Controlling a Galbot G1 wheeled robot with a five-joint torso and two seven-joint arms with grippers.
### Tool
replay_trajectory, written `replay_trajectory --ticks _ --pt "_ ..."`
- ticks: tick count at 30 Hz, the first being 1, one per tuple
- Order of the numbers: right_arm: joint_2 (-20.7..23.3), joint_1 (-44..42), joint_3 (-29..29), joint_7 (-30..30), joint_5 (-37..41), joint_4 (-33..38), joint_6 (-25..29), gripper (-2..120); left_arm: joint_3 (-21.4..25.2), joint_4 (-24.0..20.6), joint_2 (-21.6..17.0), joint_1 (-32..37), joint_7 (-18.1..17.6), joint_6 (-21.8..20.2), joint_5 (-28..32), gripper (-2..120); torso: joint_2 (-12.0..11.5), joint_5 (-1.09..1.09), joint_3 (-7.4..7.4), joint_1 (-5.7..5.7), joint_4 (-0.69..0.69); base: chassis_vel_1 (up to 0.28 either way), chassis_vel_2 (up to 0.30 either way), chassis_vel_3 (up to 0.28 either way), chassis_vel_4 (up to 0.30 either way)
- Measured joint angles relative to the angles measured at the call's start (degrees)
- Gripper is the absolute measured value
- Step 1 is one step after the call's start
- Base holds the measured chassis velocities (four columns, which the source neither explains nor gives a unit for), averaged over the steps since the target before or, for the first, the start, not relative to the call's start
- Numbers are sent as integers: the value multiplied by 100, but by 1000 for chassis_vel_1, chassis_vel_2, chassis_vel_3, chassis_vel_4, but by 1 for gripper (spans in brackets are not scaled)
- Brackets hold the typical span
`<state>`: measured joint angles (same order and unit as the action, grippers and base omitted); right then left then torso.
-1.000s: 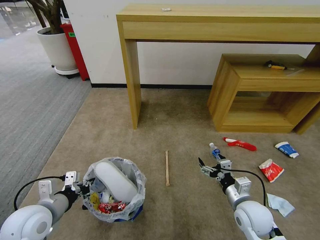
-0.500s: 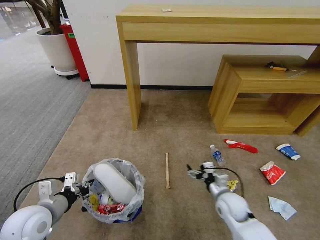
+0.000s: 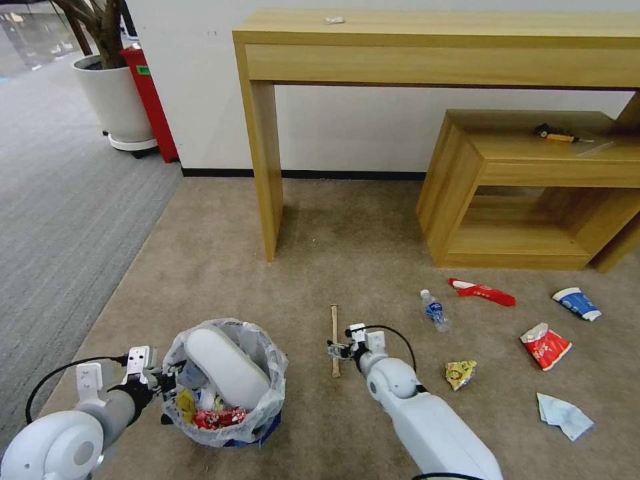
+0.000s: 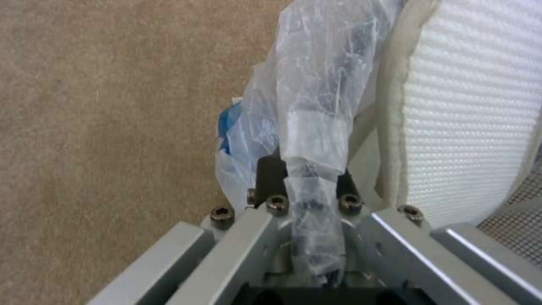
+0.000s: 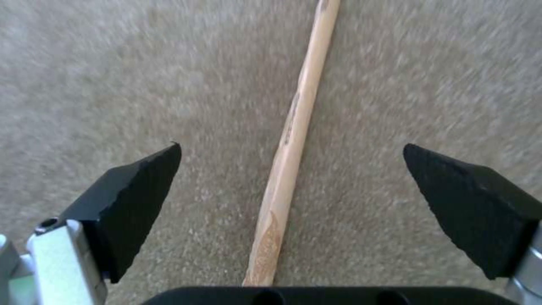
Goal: Pick up the trash bin and place the garbage on the floor into it.
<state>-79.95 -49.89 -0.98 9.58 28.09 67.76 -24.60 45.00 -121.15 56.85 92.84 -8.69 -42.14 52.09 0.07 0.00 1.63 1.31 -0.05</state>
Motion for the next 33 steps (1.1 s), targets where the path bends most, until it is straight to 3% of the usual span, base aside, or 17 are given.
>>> replay_trajectory --ticks 5,8,10,29,33 --pt "-159 120 24 20 11 -343 -29 94 16 24 -35 -47 -25 0 95 0 0 0 0 0 1 0 0 0 0" --pt "-186 173 18 -17 9 -552 -45 80 24 25 -63 -50 -30 -1 146 0 0 0 0 0 0 0 0 0 0" --pt "-192 190 12 -28 4 -606 -41 77 30 25 -73 -52 -30 -1 161 0 0 0 0 0 0 0 0 0 0" --pt "-320 379 -30 -221 -5 -1016 69 70 33 -6 -84 -59 -38 0 182 0 0 1 0 0 0 0 0 0 0" --pt "-327 374 -29 -222 -5 -1028 80 60 30 -2 -80 -66 -39 0 175 0 0 1 -1 0 0 0 0 0 0"
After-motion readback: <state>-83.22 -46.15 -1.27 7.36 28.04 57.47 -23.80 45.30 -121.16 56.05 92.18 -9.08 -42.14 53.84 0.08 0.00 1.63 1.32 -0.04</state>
